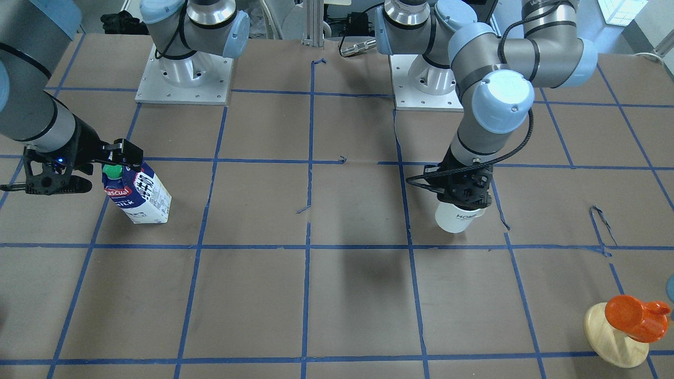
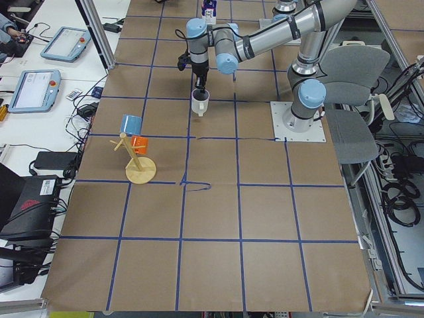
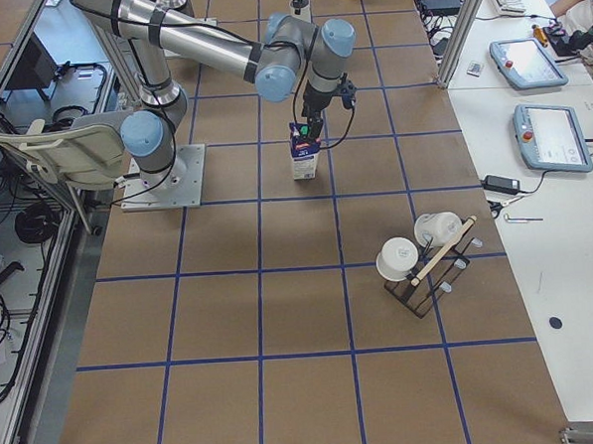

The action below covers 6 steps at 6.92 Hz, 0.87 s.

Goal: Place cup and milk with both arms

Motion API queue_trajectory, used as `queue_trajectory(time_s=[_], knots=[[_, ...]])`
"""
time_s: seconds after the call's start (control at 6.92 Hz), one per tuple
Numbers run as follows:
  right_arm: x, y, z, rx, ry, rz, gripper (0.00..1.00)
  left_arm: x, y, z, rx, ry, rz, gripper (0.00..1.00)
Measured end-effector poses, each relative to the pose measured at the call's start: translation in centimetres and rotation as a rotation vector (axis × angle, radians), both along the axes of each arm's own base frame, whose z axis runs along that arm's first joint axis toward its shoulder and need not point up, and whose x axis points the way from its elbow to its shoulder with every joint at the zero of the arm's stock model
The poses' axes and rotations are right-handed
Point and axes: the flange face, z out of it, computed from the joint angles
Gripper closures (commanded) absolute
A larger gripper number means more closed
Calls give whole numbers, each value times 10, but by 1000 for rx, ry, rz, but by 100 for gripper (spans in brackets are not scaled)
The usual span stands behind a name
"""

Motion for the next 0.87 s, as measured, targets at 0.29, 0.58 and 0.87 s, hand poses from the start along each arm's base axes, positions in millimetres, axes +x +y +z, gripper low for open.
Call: queue_trajectory(time_s=[0.29,0.58,0.87], knots=[[-1,-2,-6,10,-3,4,9,-97,1,2,-4,63,-12,100],[-3,-5,-9,1,11,11,27,-196,11,-2,3,96,-12,100],[-4,-7,-10,-4,17,15,31,-255,33,-12,26,92,27,100]])
